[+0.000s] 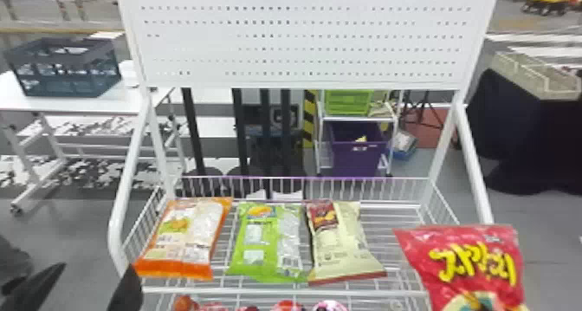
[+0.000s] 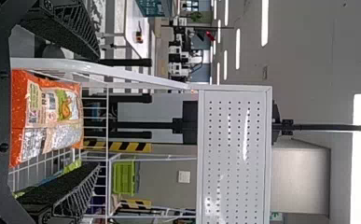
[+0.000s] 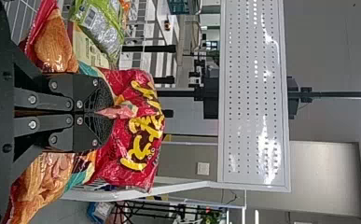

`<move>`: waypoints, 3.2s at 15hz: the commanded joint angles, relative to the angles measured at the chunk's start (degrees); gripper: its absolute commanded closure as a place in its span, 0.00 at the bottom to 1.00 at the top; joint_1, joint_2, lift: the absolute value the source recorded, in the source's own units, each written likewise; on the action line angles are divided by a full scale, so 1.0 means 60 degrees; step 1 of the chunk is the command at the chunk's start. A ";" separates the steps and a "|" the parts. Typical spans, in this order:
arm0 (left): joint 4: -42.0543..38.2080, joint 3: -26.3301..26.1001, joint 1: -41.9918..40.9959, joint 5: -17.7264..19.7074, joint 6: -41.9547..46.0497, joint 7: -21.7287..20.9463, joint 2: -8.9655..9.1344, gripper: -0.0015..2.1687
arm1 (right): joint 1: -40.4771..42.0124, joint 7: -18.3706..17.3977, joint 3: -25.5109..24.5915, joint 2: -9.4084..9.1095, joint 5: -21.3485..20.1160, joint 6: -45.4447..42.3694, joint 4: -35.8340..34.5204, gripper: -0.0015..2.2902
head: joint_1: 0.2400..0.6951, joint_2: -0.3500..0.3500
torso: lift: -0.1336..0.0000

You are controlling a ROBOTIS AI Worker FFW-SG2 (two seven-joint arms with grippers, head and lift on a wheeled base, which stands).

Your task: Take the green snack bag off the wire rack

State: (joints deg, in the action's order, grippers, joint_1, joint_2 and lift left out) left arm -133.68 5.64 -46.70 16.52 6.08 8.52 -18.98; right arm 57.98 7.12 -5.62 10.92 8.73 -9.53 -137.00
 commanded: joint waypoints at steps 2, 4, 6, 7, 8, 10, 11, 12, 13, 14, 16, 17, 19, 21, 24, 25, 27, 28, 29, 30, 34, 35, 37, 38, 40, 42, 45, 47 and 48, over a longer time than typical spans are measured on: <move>-0.0001 -0.0002 0.0020 0.0000 -0.0041 0.0000 0.0000 0.04 | -0.0009 0.0000 0.0000 0.0011 0.0011 -0.0029 0.0011 0.97 | 0.57 0.50 | 1.00; -0.0001 -0.0002 0.0020 0.0000 -0.0129 0.0000 -0.0015 0.04 | -0.0009 0.0000 0.0000 0.0011 0.0011 -0.0059 0.0011 0.97 | 0.57 0.50 | 1.00; -0.0001 -0.0017 0.0020 0.0000 -0.0158 0.0000 -0.0015 0.04 | -0.0009 0.0000 0.0014 0.0011 0.0011 -0.0059 0.0011 0.97 | 0.57 0.50 | 1.00; -0.0001 -0.0017 0.0020 0.0000 -0.0158 0.0000 -0.0015 0.04 | -0.0009 0.0000 0.0000 0.0011 0.0025 -0.0059 0.0011 0.97 | 0.57 0.50 | 1.00; 0.0014 -0.0017 0.0034 0.0000 -0.0187 0.0000 -0.0030 0.04 | -0.0009 0.0000 0.0000 0.0011 0.0025 -0.0059 0.0011 0.97 | 0.57 0.50 | 1.00; 0.0043 -0.0149 0.0195 0.0015 -0.0275 0.0000 -0.0059 0.04 | -0.0009 0.0000 0.0000 0.0011 0.0025 -0.0059 -0.0004 0.97 | 0.57 0.50 | 1.00; 0.0175 -0.0310 0.0371 0.0015 -0.0422 0.0000 -0.0088 0.04 | -0.0009 0.0000 0.0014 0.0026 0.0025 -0.0059 0.0011 0.97 | 0.57 0.50 | 1.00; 0.0395 -0.0603 0.0649 0.0015 -0.0539 0.0015 -0.0132 0.04 | -0.0009 0.0000 0.0014 0.0011 0.0025 -0.0059 0.0011 0.97 | 0.57 0.50 | 1.00; 0.0644 -0.0998 0.1001 0.0000 -0.0509 0.0117 -0.0279 0.04 | -0.0024 0.0000 0.0014 0.0011 0.0025 -0.0059 0.0025 0.97 | 0.57 0.50 | 1.00; 0.1010 -0.1540 0.1499 -0.0073 -0.0509 0.0425 -0.0454 0.04 | -0.0039 0.0000 0.0014 0.0011 0.0011 -0.0059 0.0054 0.97 | 0.57 0.50 | 1.00; 0.1830 -0.2580 0.2642 -0.0161 -0.0656 0.0850 -0.0630 0.05 | -0.0039 0.0000 0.0029 -0.0004 0.0011 -0.0059 0.0084 0.97 | 0.57 0.50 | 1.00; 0.2270 -0.3093 0.3301 -0.0161 -0.0920 0.1026 -0.0630 0.05 | -0.0039 0.0000 0.0029 -0.0004 -0.0004 -0.0029 0.0084 0.97 | 0.57 0.50 | 1.00; 0.3163 -0.4118 0.4619 -0.0161 -0.1242 0.1450 -0.0630 0.05 | -0.0039 -0.0014 0.0029 -0.0004 -0.0019 -0.0029 0.0098 0.97 | 0.57 0.50 | 1.00; 0.4189 -0.5114 0.5996 0.0000 -0.1418 0.1729 -0.0572 0.05 | -0.0097 -0.0014 0.0029 -0.0018 -0.0033 -0.0029 0.0201 0.97 | 0.57 0.50 | 1.00; 0.5800 -0.6067 0.7549 0.0337 -0.1740 0.1861 -0.0191 0.05 | -0.0200 -0.0014 0.0087 -0.0033 -0.0077 -0.0029 0.0333 0.97 | 0.57 0.50 | 1.00; 0.6328 -0.6286 0.7988 0.0440 -0.1740 0.1919 -0.0118 0.05 | -0.0200 -0.0014 0.0087 -0.0033 -0.0092 -0.0029 0.0333 0.97 | 0.57 0.50 | 1.00; 0.7177 -0.6506 0.8633 0.0762 -0.1740 0.1948 0.0117 0.05 | -0.0214 -0.0014 0.0087 -0.0033 -0.0092 -0.0029 0.0347 0.97 | 0.57 0.50 | 1.00; 0.7573 -0.6652 0.8926 0.0850 -0.1740 0.1963 0.0146 0.05 | -0.0214 -0.0029 0.0087 -0.0033 -0.0092 -0.0029 0.0347 0.97 | 0.57 0.50 | 1.00; 0.7997 -0.6696 0.9189 0.0952 -0.1799 0.1963 0.0249 0.05 | -0.0214 -0.0029 0.0087 -0.0018 -0.0092 -0.0029 0.0347 0.97 | 0.57 0.50 | 1.00; 0.8305 -0.6726 0.9351 0.1114 -0.1799 0.1948 0.0293 0.05 | -0.0200 -0.0029 0.0073 -0.0018 -0.0077 -0.0029 0.0347 0.97 | 0.57 0.50 | 1.00; 0.8788 -0.6814 0.9600 0.1260 -0.2179 0.1831 0.0307 0.08 | -0.0244 -0.0014 0.0073 -0.0018 -0.0077 0.0000 0.0377 0.97 | 0.57 0.50 | 1.00; 0.8788 -0.6814 0.9600 0.1275 -0.2209 0.1831 0.0293 0.12 | -0.0273 -0.0014 0.0087 -0.0018 -0.0077 0.0029 0.0377 0.97 | 0.57 0.50 | 1.00; 0.8745 -0.6828 0.9570 0.1304 -0.2355 0.1831 0.0249 0.33 | -0.0288 -0.0014 0.0073 -0.0018 -0.0077 0.0029 0.0377 0.97 | 0.57 0.50 | 1.00; 0.8686 -0.6828 0.9556 0.1304 -0.2355 0.1890 0.0234 0.54 | -0.0288 -0.0014 0.0087 -0.0018 -0.0063 0.0029 0.0377 0.97 | 0.57 0.50 | 1.00; 0.8393 -0.6814 0.9439 0.1333 -0.2355 0.2124 0.0205 0.88 | -0.0288 -0.0029 0.0073 -0.0018 -0.0063 0.0029 0.0362 0.97 | 0.57 0.50 | 1.00; 0.7939 -0.6726 0.9219 0.1319 -0.2560 0.2110 0.0161 0.93 | -0.0288 -0.0014 0.0073 -0.0018 -0.0063 0.0029 0.0347 0.97 | 0.57 0.50 | 1.00; 0.7075 -0.6447 0.8721 0.1231 -0.2560 0.2154 -0.0030 0.93 | -0.0288 -0.0029 0.0087 -0.0033 -0.0063 0.0029 0.0333 0.97 | 0.57 0.50 | 1.00; 0.6152 -0.6169 0.8223 0.1143 -0.2531 0.2315 -0.0293 0.93 | -0.0273 -0.0029 0.0102 -0.0018 -0.0063 0.0029 0.0333 0.97 | 0.57 0.50 | 1.00; 0.5537 -0.5964 0.7827 0.1055 -0.2531 0.2373 -0.0454 0.93 | -0.0273 -0.0014 0.0102 -0.0018 -0.0063 0.0029 0.0318 0.97 | 0.57 0.50 | 1.00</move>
State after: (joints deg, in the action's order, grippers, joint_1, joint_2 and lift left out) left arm -95.39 -31.89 3.34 23.45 -9.21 22.45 -20.35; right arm 56.27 6.95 -5.02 10.77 8.35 -9.35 -135.01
